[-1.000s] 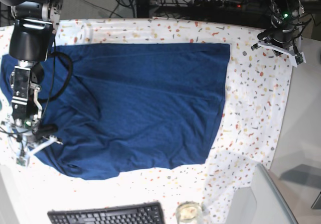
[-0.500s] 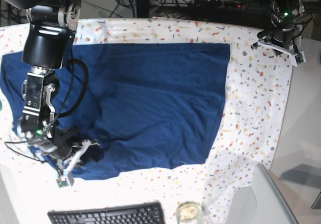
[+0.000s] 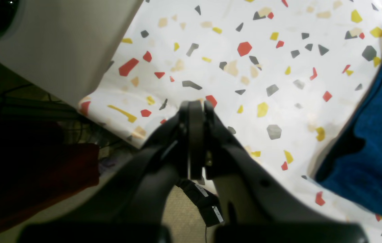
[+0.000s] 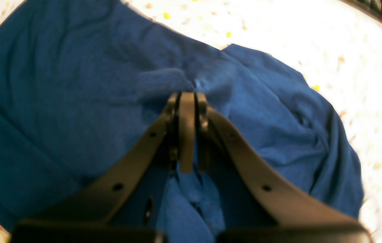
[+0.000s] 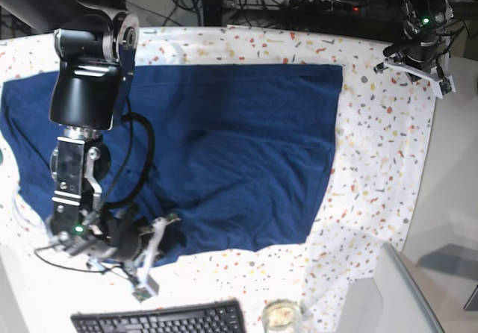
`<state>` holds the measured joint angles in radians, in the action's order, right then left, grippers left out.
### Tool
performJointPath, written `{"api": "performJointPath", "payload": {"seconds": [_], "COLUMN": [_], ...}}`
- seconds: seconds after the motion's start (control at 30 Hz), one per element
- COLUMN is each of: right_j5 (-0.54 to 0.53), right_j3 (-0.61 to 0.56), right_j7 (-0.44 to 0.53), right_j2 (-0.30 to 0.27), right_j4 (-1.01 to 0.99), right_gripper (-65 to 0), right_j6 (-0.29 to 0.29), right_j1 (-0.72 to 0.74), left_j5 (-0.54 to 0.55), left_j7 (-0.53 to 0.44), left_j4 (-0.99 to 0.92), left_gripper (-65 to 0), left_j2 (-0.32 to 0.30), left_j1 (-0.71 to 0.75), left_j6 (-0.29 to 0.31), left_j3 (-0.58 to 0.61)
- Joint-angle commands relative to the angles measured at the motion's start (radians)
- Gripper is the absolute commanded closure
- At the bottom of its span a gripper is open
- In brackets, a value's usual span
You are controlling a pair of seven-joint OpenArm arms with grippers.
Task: Layout the t-shirt on the table in an organized manner, then fold the t-shirt properly
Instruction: 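Sweep the right gripper across the shirt to flatten wrinkles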
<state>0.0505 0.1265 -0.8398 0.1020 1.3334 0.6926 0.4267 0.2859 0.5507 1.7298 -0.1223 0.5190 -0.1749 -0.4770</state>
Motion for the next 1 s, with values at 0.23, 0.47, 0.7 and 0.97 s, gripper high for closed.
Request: {"api": "performJointPath", "payload": {"seconds": [0.23,0.47,0.7,0.97], "right_j5": [-0.024,-0.024,-0.024,-0.024], "right_j3": [-0.169,-0.236,-0.302,-0.317], "right_j7": [0.029,0.034,0.050,0.119], "right_j2": [0.026,0.026,0.032,0.037], "right_j4": [0.010,0.008,-0.035,-0.165], "right_gripper": [-0.2,-0.3,-0.3,-1.1], "right_j6": [0.006,0.006,0.006,0.006], "right_j1": [0.033,0.036,0.036,0.047], "left_j5": [-0.004,-0.004,-0.004,-0.004], "left_j7": [-0.016,-0.016,-0.016,-0.016], "left_j4": [0.020,0.020,0.020,0.020], "left_gripper": [0.0,0.0,0.0,0.0], "left_j2": [-0.009,-0.009,-0.009,-0.009], "left_j1": [-0.001,0.002,0.003,0.005], "left_j6": [0.001,0.001,0.001,0.001], "left_j3": [-0.006,-0.006,-0.006,-0.006]}}
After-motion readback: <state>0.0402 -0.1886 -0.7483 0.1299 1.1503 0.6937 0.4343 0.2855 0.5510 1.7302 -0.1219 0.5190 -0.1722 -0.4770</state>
